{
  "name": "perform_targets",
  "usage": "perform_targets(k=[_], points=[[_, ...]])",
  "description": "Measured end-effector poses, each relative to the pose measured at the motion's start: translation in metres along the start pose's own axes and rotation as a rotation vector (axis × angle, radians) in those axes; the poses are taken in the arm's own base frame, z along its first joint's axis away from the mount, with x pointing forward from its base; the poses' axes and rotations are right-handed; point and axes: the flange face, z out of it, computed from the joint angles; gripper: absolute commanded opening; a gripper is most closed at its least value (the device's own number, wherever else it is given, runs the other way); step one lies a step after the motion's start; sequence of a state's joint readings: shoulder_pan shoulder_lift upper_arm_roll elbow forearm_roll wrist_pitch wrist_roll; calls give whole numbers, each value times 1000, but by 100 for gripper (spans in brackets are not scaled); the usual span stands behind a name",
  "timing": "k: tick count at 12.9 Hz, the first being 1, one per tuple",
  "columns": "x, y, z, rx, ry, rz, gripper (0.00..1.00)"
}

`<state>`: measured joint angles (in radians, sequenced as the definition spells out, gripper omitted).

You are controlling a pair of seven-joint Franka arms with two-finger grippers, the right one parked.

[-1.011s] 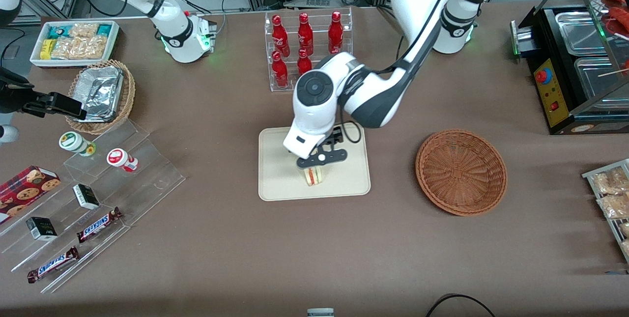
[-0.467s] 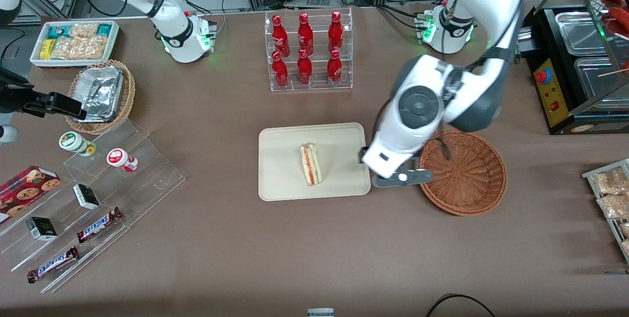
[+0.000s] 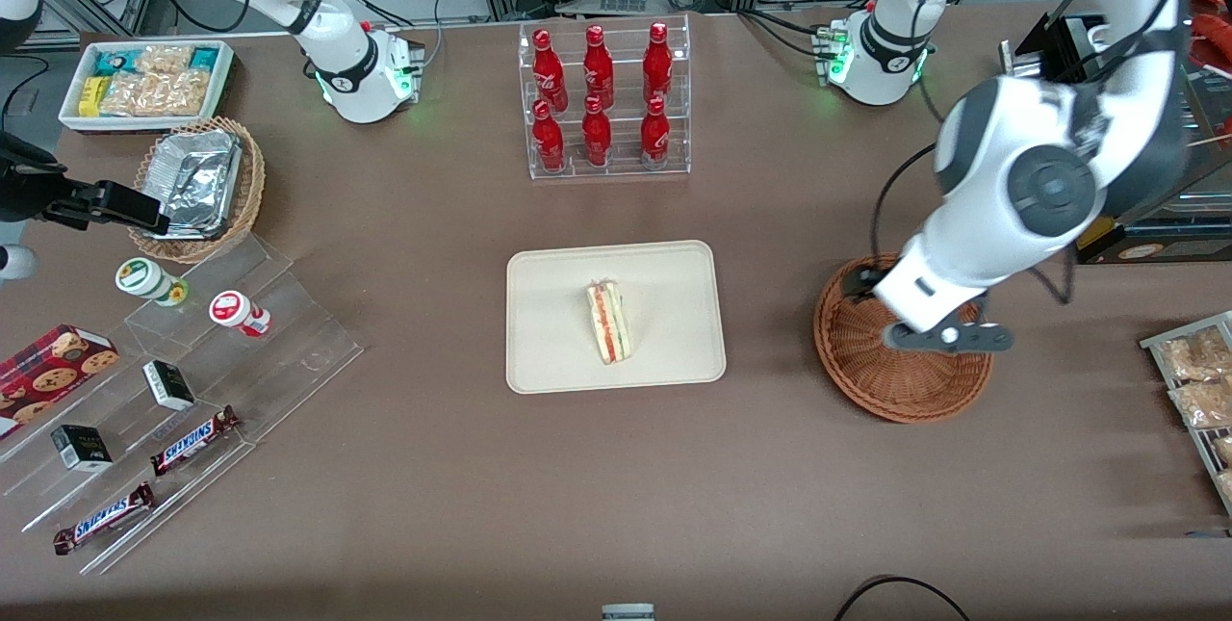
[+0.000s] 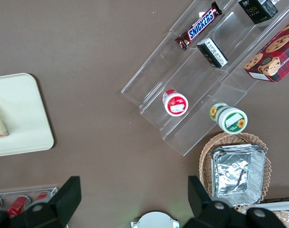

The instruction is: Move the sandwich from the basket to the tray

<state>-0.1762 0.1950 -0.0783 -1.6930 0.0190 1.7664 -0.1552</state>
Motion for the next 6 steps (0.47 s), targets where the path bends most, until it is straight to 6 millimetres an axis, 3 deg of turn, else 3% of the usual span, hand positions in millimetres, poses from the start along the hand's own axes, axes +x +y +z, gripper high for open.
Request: perform_targets(k=[4,6], points=[[-36,-63,-43,-2,-42,68,100],[-54,-80,-68,-3,-29,54,100]])
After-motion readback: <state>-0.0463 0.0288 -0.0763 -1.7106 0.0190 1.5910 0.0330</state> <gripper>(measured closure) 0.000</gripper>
